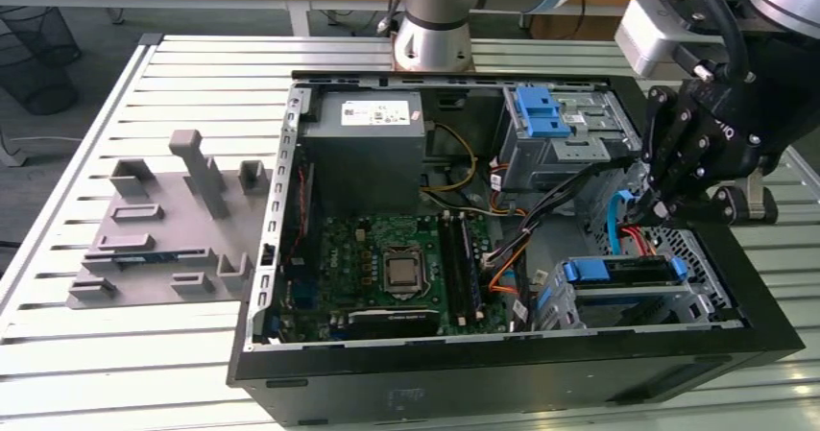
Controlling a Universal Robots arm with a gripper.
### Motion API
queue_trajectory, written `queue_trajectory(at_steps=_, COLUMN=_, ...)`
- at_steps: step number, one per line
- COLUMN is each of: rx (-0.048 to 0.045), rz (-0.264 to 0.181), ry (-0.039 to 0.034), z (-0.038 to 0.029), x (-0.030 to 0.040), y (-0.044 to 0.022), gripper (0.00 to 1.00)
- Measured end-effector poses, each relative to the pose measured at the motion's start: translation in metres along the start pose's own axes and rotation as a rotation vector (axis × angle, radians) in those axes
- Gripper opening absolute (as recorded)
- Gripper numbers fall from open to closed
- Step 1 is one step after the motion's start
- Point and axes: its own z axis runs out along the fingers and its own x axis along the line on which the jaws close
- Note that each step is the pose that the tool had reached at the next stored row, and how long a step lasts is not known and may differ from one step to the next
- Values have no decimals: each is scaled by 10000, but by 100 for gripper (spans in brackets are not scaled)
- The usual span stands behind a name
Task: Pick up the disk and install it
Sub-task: 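Insert the second disk wire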
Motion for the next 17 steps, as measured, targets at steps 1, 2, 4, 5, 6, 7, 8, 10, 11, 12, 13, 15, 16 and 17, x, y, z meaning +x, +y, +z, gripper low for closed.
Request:
queue_trajectory(at_steps=1, rx=5, rz=0, ry=-1, z=-1, x=-11, y=1, gripper=11)
queue_trajectory(at_steps=2, rx=9, rz=1, ry=-1, z=-3, x=-21, y=2, gripper=11)
queue_trajectory(at_steps=4, rx=18, rz=1, ry=-1, z=-7, x=-44, y=3, gripper=11)
queue_trajectory(at_steps=5, rx=21, rz=1, ry=-1, z=-11, x=-54, y=4, gripper=11)
queue_trajectory(at_steps=6, rx=25, rz=1, ry=-1, z=-15, x=-63, y=5, gripper=11)
queue_trajectory(at_steps=7, rx=29, rz=1, ry=-1, z=-22, x=-71, y=6, gripper=11)
queue_trajectory(at_steps=8, rx=34, rz=2, ry=-1, z=-29, x=-77, y=8, gripper=11)
queue_trajectory(at_steps=10, rx=43, rz=1, ry=-3, z=-43, x=-91, y=10, gripper=11)
queue_trajectory(at_steps=11, rx=48, rz=1, ry=-4, z=-47, x=-98, y=11, gripper=11)
queue_trajectory(at_steps=12, rx=52, rz=1, ry=-3, z=-51, x=-108, y=12, gripper=11)
queue_trajectory(at_steps=13, rx=55, rz=1, ry=-3, z=-53, x=-123, y=13, gripper=11)
queue_trajectory(at_steps=15, rx=58, rz=0, ry=-3, z=-53, x=-147, y=14, gripper=11)
queue_trajectory(at_steps=16, rx=60, rz=0, ry=-4, z=-53, x=-155, y=15, gripper=11)
queue_trajectory(at_steps=17, rx=61, rz=0, ry=-2, z=-54, x=-157, y=15, gripper=11)
